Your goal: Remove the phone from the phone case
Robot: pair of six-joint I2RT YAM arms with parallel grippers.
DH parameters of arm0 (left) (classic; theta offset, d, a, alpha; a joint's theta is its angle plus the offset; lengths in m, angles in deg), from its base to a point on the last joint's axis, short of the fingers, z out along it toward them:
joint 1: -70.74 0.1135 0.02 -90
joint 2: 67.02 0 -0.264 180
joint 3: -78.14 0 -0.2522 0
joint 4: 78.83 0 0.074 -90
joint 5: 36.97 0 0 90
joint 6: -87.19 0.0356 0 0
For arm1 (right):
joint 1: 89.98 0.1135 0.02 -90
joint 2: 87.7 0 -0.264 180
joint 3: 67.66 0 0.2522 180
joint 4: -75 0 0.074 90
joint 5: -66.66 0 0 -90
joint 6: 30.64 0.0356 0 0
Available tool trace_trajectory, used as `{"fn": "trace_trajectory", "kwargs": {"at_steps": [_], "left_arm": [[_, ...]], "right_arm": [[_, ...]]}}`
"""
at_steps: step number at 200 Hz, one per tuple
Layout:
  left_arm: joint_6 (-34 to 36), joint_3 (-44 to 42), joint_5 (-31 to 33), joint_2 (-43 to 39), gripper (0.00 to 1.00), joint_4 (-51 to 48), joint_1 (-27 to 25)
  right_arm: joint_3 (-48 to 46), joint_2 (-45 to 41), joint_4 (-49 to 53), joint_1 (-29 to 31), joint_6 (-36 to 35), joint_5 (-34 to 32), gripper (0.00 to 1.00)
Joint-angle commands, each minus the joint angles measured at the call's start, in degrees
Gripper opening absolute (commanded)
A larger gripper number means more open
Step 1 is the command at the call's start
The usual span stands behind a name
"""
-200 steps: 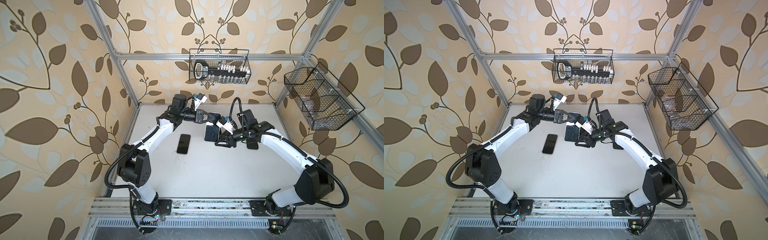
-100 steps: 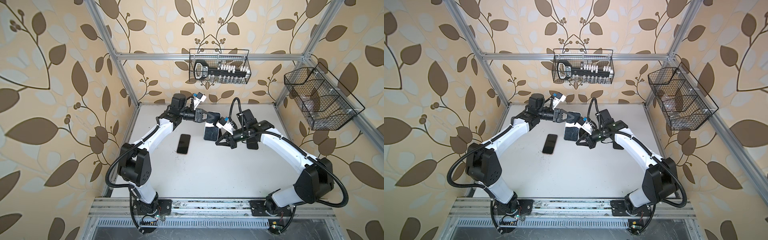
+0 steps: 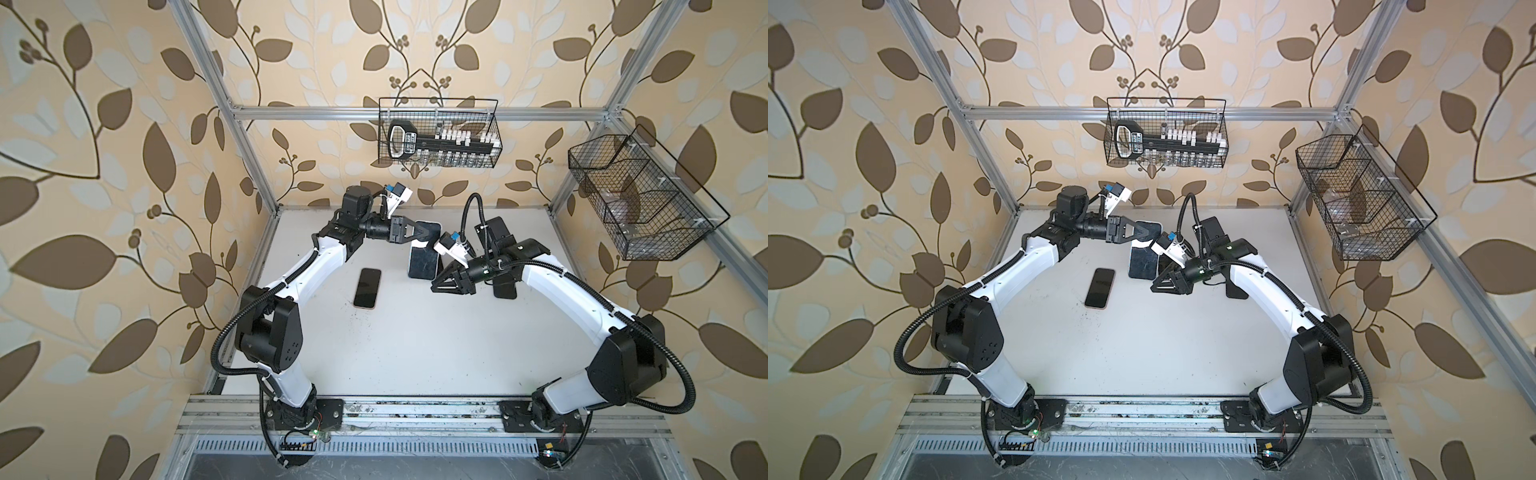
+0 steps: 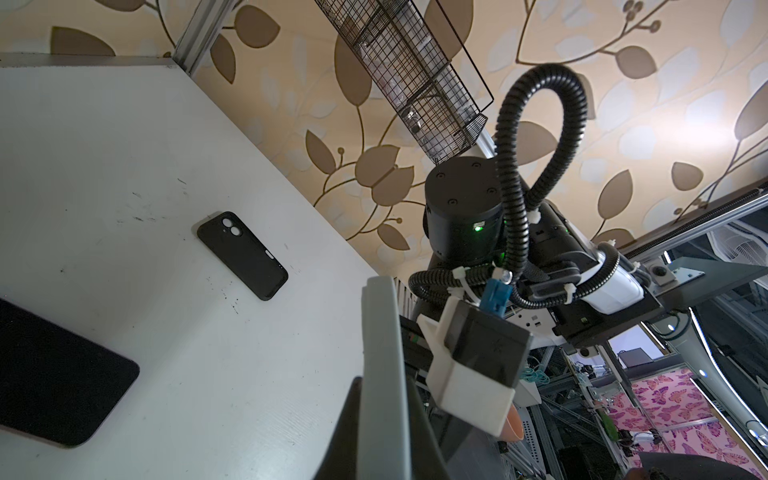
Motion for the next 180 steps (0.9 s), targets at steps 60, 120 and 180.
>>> {"fn": "trace_trajectory", "kwargs": {"at_steps": [60, 120, 180], "left_arm": [[-0.7, 1.1, -2.2, -1.8, 0.0, 2.5, -1.9], [-0.7, 0.2, -2.5, -3.0, 0.0, 3.2, -2.1], [-1.7, -0.4, -2.7, -4.0, 0.0, 4.7, -2.3]], "right_arm": [[3.8, 0.1, -1.3, 0.1, -3.1, 5.6, 0.2], [3.8, -0.4, -2.4, -1.1, -2.1, 9.7, 0.34], [2.7, -1.4, -9.5, -1.6, 4.5, 3.9, 0.45]]}}
